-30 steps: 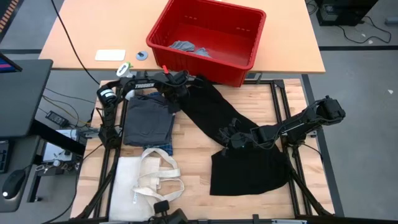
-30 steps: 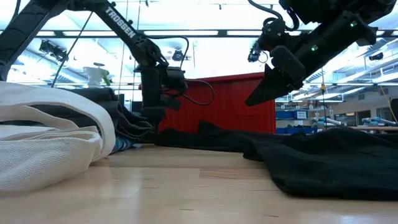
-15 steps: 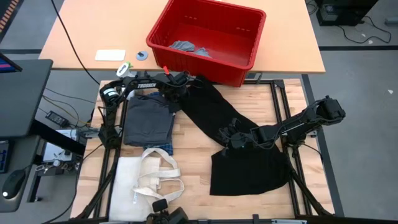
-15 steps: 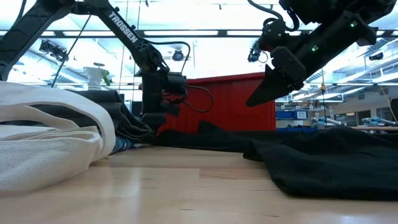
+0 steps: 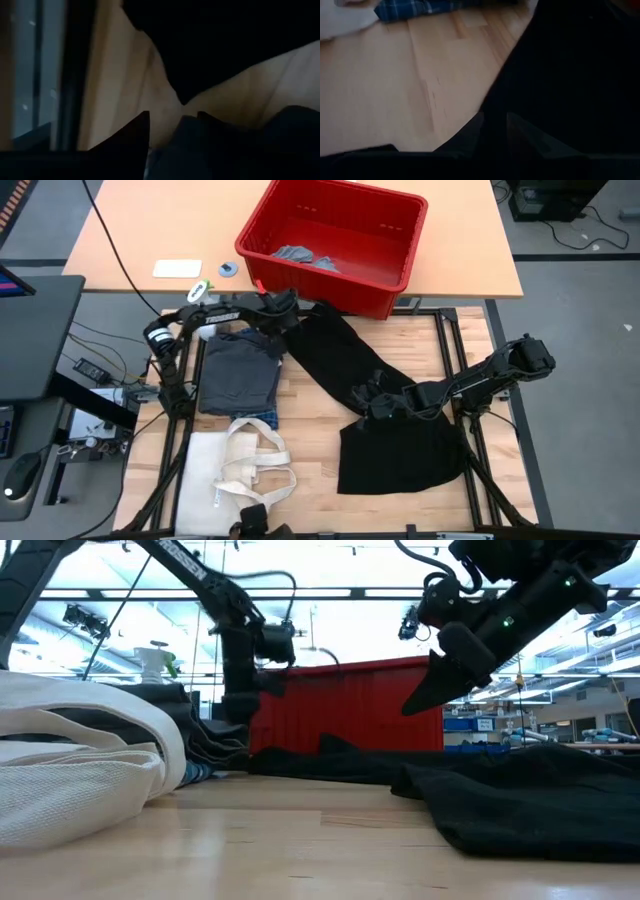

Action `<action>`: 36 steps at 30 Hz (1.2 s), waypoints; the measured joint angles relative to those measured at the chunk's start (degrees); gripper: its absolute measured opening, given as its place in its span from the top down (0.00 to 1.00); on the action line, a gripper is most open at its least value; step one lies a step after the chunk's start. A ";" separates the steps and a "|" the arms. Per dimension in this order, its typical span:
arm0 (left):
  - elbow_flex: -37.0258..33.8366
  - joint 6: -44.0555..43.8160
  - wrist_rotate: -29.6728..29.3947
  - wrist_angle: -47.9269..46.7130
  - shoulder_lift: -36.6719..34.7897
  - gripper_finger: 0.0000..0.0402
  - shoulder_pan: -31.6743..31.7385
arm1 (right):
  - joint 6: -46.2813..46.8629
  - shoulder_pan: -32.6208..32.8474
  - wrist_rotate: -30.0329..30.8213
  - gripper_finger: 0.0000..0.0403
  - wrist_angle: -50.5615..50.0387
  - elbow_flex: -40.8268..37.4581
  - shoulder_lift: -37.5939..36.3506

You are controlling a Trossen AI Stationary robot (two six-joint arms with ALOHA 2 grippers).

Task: Fold Laundry from Bin
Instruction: Fold the black shirt

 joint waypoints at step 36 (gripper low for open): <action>0.04 -7.19 10.47 53.69 13.42 0.43 2.96 | 2.54 -0.33 2.64 0.78 -2.96 -0.02 0.00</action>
